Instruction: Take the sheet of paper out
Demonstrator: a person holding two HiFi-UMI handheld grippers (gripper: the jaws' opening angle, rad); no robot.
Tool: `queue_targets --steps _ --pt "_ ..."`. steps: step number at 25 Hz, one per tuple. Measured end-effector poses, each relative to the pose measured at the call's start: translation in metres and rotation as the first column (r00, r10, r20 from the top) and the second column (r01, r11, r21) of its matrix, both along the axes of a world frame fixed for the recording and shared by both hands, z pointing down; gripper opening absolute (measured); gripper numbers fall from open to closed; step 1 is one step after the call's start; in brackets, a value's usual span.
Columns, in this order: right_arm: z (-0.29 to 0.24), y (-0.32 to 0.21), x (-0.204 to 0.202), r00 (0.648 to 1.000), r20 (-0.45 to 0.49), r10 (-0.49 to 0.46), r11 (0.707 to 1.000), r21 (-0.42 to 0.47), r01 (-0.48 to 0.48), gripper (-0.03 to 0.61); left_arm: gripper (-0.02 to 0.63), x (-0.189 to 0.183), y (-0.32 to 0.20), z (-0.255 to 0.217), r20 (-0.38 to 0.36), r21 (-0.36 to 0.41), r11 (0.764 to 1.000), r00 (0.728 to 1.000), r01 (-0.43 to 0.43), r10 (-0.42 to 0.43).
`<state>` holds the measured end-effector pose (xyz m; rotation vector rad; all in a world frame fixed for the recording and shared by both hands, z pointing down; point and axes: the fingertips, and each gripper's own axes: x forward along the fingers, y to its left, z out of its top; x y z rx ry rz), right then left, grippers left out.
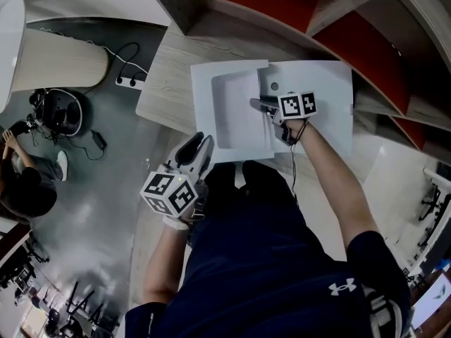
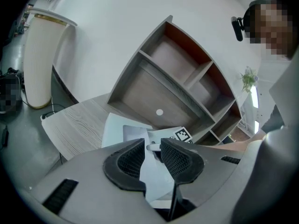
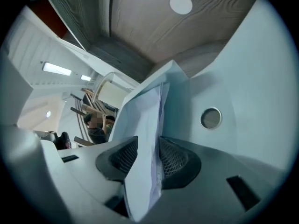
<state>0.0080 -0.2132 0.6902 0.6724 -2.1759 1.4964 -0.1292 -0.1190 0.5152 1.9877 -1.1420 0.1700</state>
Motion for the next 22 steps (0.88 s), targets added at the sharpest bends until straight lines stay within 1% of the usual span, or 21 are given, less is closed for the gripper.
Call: queue_targets --steps 2,4,6,8,13,14,16,17,19,22 --pt "-0.005 -0.009 -0.007 1.0 0.02 0.008 0.999 0.034 -0.009 0.147 0.115 -0.002 0.0 0.003 -0.006 -0.012 1.0 1.0 0.007 -0.007" --pt "-0.001 -0.013 -0.01 1.0 0.008 0.012 0.999 0.047 -0.013 0.147 0.114 -0.002 0.001 0.005 -0.017 -0.025 1.0 1.0 0.015 -0.016" --pt "0.005 -0.014 -0.009 1.0 -0.018 0.012 0.999 0.038 -0.011 0.147 0.112 -0.002 0.001 0.005 -0.021 -0.028 0.999 1.0 0.018 -0.019" --pt "0.009 -0.009 -0.007 0.999 -0.045 -0.004 1.0 0.005 0.004 0.131 0.112 -0.002 0.0 0.005 -0.022 -0.027 0.999 1.0 0.021 -0.022" --pt "0.015 0.012 -0.004 0.991 -0.091 -0.097 0.991 -0.101 0.087 0.112 0.11 -0.006 -0.006 0.005 -0.031 -0.033 0.999 0.999 0.03 -0.031" --pt "0.017 0.014 -0.003 0.99 -0.099 -0.105 0.989 -0.111 0.094 0.102 0.109 -0.006 -0.006 0.005 -0.033 -0.034 0.999 0.999 0.03 -0.031" --pt "0.021 0.015 -0.001 0.987 -0.115 -0.113 0.988 -0.115 0.099 0.055 0.109 -0.005 -0.007 0.007 -0.039 -0.04 0.999 0.999 0.029 -0.031" --pt "0.023 0.015 -0.001 0.987 -0.114 -0.113 0.989 -0.111 0.1 0.04 0.109 -0.005 -0.007 0.008 -0.043 -0.043 0.999 0.999 0.03 -0.032" --pt "0.021 0.016 -0.003 0.991 -0.086 -0.104 0.99 -0.1 0.095 0.021 0.107 -0.003 -0.009 0.008 -0.05 -0.045 0.999 0.998 0.03 -0.033" --pt "0.016 0.016 -0.002 0.997 -0.039 -0.064 0.994 -0.089 0.06 0.017 0.106 -0.001 -0.011 0.005 -0.051 -0.045 0.999 0.998 0.026 -0.029"
